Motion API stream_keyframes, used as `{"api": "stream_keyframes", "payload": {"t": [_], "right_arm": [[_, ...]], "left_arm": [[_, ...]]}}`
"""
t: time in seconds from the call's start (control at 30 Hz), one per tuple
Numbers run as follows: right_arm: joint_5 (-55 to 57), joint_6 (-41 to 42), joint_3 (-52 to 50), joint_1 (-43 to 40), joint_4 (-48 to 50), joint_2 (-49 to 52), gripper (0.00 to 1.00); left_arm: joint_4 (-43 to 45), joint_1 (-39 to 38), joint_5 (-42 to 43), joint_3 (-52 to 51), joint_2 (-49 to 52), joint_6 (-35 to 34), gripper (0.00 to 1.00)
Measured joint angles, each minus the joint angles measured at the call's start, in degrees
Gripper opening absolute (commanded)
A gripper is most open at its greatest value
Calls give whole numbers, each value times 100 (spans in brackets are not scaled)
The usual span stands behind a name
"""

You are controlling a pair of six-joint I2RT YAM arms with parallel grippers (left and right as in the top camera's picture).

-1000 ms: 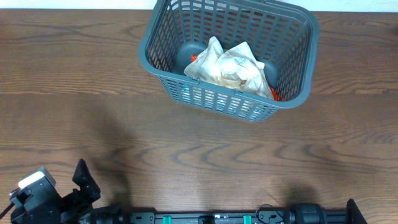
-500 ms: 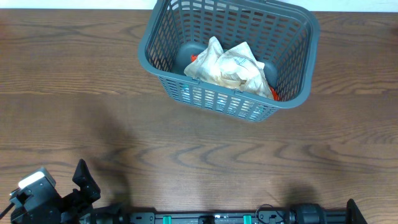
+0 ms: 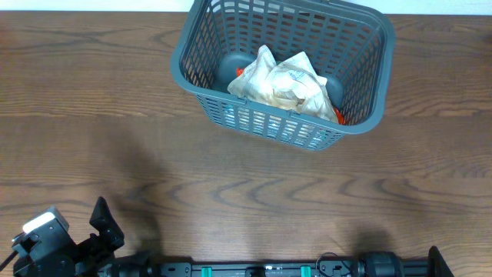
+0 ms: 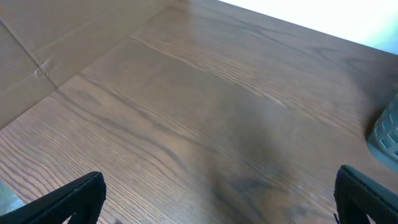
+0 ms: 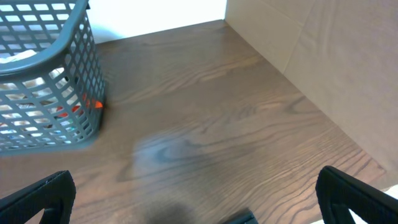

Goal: Pack container

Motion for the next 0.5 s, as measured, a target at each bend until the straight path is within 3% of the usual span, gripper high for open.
{"api": "stream_keyframes", "payload": {"t": [0.1, 0.23, 0.5], "right_arm": [[-39, 2, -26, -24, 413, -42, 99], [-284, 4, -339, -149, 2017, -382, 99], [-1410, -50, -2037, -846, 4841, -1283, 99]], "left_arm": [[-2, 0, 0, 0, 0, 0, 99], [-4, 0, 0, 0, 0, 0, 99], [-7, 0, 0, -2, 0, 0, 99]]}}
